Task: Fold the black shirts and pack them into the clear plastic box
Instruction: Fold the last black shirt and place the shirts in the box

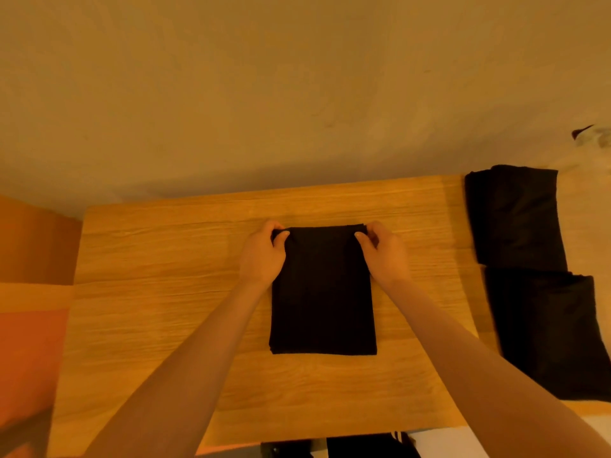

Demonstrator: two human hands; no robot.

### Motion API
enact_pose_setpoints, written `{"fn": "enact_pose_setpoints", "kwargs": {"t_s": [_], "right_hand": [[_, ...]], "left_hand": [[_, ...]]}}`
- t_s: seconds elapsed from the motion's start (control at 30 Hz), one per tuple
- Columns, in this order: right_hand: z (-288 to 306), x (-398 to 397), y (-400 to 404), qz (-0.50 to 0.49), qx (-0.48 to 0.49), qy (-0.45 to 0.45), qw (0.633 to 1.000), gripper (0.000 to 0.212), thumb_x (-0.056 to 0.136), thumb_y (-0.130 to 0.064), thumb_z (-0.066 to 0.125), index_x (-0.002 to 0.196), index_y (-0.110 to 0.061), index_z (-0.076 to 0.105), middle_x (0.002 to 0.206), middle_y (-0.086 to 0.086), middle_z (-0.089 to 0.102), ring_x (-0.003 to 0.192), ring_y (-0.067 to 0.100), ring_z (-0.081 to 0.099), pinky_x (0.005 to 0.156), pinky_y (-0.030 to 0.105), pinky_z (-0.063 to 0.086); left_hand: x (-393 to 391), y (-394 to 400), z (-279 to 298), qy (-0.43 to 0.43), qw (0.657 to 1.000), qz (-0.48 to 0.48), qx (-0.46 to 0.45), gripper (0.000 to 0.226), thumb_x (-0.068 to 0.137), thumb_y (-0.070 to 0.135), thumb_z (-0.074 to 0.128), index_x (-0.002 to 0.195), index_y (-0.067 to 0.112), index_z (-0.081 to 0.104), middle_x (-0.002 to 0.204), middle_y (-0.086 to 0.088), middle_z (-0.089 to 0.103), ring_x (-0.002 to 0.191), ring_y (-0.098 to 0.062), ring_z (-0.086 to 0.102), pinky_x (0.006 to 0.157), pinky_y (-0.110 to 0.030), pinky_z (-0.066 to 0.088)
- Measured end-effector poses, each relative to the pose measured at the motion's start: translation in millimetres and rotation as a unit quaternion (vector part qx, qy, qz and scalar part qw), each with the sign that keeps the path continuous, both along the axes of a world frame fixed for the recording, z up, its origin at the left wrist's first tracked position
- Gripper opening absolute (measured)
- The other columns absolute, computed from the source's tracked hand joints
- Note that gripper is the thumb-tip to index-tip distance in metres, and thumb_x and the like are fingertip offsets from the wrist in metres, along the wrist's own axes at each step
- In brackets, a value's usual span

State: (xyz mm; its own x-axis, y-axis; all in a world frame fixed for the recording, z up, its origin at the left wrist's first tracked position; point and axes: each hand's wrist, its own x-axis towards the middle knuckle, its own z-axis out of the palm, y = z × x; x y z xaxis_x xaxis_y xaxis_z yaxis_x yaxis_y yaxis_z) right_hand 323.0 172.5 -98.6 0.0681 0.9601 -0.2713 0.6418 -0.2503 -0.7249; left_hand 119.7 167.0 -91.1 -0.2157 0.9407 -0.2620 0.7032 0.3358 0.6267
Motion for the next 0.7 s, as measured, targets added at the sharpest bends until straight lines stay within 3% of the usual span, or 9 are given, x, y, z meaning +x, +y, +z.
{"fn": "enact_pose_setpoints", "kwargs": {"t_s": [0.13, 0.23, 0.3, 0.37, 0.43, 0.53, 0.6, 0.7], "right_hand": [[-2.0, -3.4, 0.1, 0.006, 0.011, -0.038, 0.999, 0.027, 0.095, -0.025, 0.050, 0.114, -0.007, 0.056, 0.072, -0.011, 0.051, 0.060, 0.001, 0.047, 0.048, 0.012, 0.030], [1.8, -9.2, -4.2, -0.037, 0.035, -0.047, 0.998, 0.025, 0.093, -0.022, 0.052, 0.114, -0.008, 0.053, 0.098, 0.004, 0.061, 0.077, 0.012, 0.056, 0.057, 0.016, 0.041], [3.9, -12.7, -11.0, 0.022, 0.146, -0.125, 0.981, 0.024, 0.092, -0.017, 0.052, 0.113, -0.006, 0.055, 0.107, 0.009, 0.060, 0.091, 0.023, 0.059, 0.070, 0.029, 0.050], [-1.9, -16.7, -20.1, 0.142, 0.231, -0.197, 0.942, 0.032, 0.090, -0.020, 0.044, 0.116, -0.006, 0.059, 0.114, 0.010, 0.062, 0.103, 0.028, 0.060, 0.080, 0.039, 0.051], [-13.2, -16.0, -27.6, 0.240, 0.200, -0.243, 0.918, 0.045, 0.091, -0.030, 0.035, 0.125, -0.008, 0.056, 0.129, 0.009, 0.057, 0.119, 0.026, 0.054, 0.093, 0.043, 0.048], [-23.6, -10.1, -31.8, 0.272, 0.106, -0.277, 0.915, 0.066, 0.095, -0.051, 0.008, 0.144, -0.012, 0.030, 0.151, 0.003, 0.026, 0.141, 0.016, 0.018, 0.113, 0.045, 0.020], [-24.9, -9.8, -31.4, 0.260, 0.073, -0.277, 0.922, 0.075, 0.088, -0.057, -0.007, 0.148, -0.015, 0.013, 0.155, -0.002, 0.006, 0.141, 0.012, -0.003, 0.115, 0.045, 0.002], [-20.5, -13.8, -32.3, 0.230, 0.050, -0.294, 0.926, 0.079, 0.084, -0.060, -0.009, 0.148, -0.014, 0.000, 0.155, -0.001, -0.004, 0.140, 0.012, -0.012, 0.114, 0.044, -0.004]], "left_hand": [[4.6, -0.3, -2.2, 0.036, 0.999, 0.012, 0.011, 0.020, 0.095, 0.029, 0.048, 0.105, 0.014, 0.056, 0.080, 0.002, 0.058, 0.065, -0.011, 0.054, 0.055, -0.028, 0.045], [6.9, -9.2, -1.8, 0.104, 0.992, 0.005, 0.077, 0.021, 0.094, 0.025, 0.051, 0.107, 0.010, 0.057, 0.095, -0.005, 0.059, 0.088, -0.020, 0.057, 0.070, -0.029, 0.046], [13.0, -20.2, -1.1, 0.160, 0.969, -0.091, 0.164, 0.020, 0.091, 0.018, 0.054, 0.107, 0.008, 0.060, 0.105, -0.008, 0.060, 0.099, -0.024, 0.056, 0.084, -0.036, 0.045], [21.1, -34.6, -3.7, 0.189, 0.927, -0.241, 0.218, 0.023, 0.088, 0.018, 0.050, 0.105, 0.011, 0.063, 0.109, -0.006, 0.062, 0.104, -0.023, 0.055, 0.091, -0.038, 0.043], [22.8, -45.3, -12.8, 0.239, 0.899, -0.321, 0.176, 0.038, 0.088, 0.028, 0.040, 0.114, 0.013, 0.063, 0.124, -0.005, 0.060, 0.118, -0.021, 0.052, 0.102, -0.039, 0.038], [15.1, -47.0, -21.6, 0.262, 0.925, -0.272, 0.042, 0.065, 0.089, 0.048, 0.022, 0.143, 0.014, 0.033, 0.151, -0.006, 0.027, 0.141, -0.022, 0.021, 0.112, -0.042, 0.015], [14.3, -44.3, -24.2, 0.254, 0.935, -0.248, -0.013, 0.074, 0.087, 0.057, 0.012, 0.149, 0.017, 0.009, 0.157, -0.005, 0.003, 0.144, -0.020, -0.004, 0.115, -0.045, 0.001], [16.1, -39.5, -17.5, 0.269, 0.933, -0.233, -0.062, 0.075, 0.091, 0.061, 0.020, 0.149, 0.021, -0.004, 0.156, -0.003, -0.012, 0.143, -0.020, -0.016, 0.114, -0.048, -0.009]]}}
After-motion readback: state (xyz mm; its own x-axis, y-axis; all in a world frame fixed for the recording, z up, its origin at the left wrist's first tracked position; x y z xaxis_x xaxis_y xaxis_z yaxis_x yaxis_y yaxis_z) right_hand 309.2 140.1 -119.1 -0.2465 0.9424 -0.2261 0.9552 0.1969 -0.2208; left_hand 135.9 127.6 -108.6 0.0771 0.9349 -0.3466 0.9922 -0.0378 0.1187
